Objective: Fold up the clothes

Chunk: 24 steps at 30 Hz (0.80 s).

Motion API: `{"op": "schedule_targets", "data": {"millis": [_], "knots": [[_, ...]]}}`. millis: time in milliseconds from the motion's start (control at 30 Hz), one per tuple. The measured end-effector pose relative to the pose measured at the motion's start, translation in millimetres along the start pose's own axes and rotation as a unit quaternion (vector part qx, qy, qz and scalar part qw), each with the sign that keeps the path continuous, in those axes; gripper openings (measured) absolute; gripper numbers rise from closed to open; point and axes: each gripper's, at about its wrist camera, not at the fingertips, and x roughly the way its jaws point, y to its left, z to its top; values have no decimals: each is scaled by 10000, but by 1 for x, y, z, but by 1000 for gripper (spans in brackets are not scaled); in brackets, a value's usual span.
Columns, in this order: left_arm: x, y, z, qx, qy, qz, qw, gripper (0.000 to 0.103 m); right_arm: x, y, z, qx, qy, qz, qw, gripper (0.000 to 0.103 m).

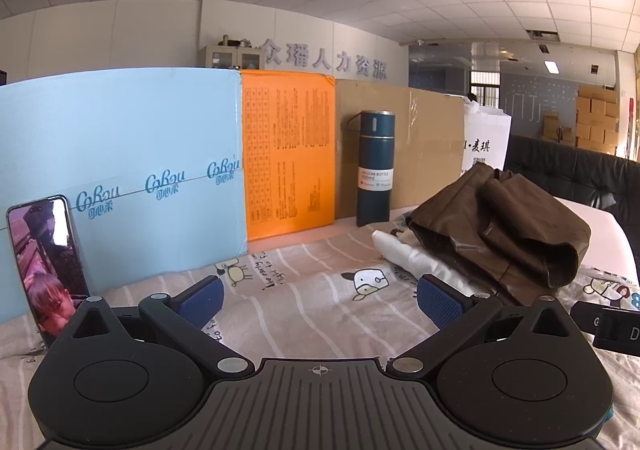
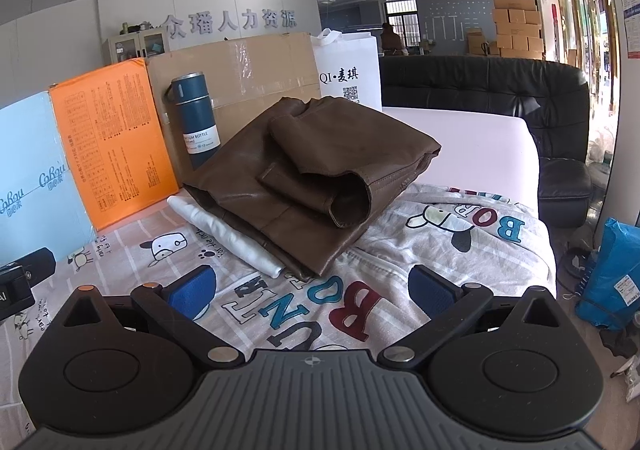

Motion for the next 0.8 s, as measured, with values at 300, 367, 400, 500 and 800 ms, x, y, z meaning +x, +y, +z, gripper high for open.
{"op": "schedule_targets", "data": {"millis": [300,367,400,500,800], "knots": [[-27,-5,-6,132,-207,428,9988,103,-10,8,-1,47,18,136,9999,103],[-34,-5,-7,183,-165,557,9981,103,-10,9,-2,84,24,137,9999,103],[-39,-4,-8,205,-172,617,9977,103,-11,3,-3,136,24,178,9997,103],[-53,-4,-10,262,-192,775,9965,103,-12,3,-4,235,48,234,9994,103],[-100,3,-14,23,-288,992,9946,103,-33,1,-6,278,-95,936,9952,103]]}}
